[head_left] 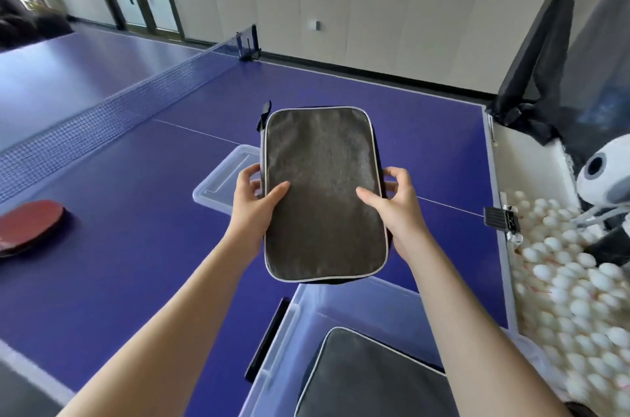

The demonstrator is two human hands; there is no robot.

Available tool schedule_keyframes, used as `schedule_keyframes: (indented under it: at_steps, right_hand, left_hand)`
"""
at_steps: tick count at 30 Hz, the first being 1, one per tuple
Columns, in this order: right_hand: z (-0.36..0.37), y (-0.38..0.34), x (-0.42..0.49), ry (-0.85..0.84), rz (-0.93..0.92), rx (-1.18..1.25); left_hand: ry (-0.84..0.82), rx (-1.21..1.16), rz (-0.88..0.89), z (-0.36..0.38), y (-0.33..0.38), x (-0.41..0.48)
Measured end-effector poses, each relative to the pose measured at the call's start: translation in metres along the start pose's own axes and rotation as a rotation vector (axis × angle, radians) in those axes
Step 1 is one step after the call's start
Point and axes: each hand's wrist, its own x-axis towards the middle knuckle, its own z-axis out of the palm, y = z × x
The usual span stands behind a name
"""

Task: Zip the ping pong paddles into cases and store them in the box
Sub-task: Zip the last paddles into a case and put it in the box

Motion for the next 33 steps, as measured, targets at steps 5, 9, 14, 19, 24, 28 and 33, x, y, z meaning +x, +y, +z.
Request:
schedule_keyframes:
  at_steps: [5,9,14,19,24,28,33]
  right_hand:
    - [0.07,-0.003,-0.037,-0.14,-0.027,0.013]
    - [0.138,0.005,-0.075,-0.228,-0.032,0.009]
    - [0.231,0.02,-0.137,-0.291,0.008,-0.014]
    - [0.319,0.042,-0.203,-0.319,0.052,-0.049]
    - [0.378,0.054,-0.25,-0.335,0.064,-0.073]
    - [0.409,0.058,-0.251,-0.32,0.065,-0.09]
    - [0.448,0.068,-0.226,-0.33,0.099,-0.088]
  left_hand:
    - [0.088,-0.029,-0.009,-0.095,-0.005,-0.028]
    - [0.151,-0.063,-0.023,-0.177,-0.017,-0.051]
    - [0.21,-0.11,-0.087,-0.292,-0.035,-0.075]
    - [0.251,-0.079,-0.148,-0.401,-0.056,-0.104]
    - [0.251,-0.098,-0.214,-0.474,-0.071,-0.116]
    - [0.227,-0.142,-0.234,-0.501,-0.075,-0.102]
    - [0.246,-0.162,-0.239,-0.523,-0.075,-0.062]
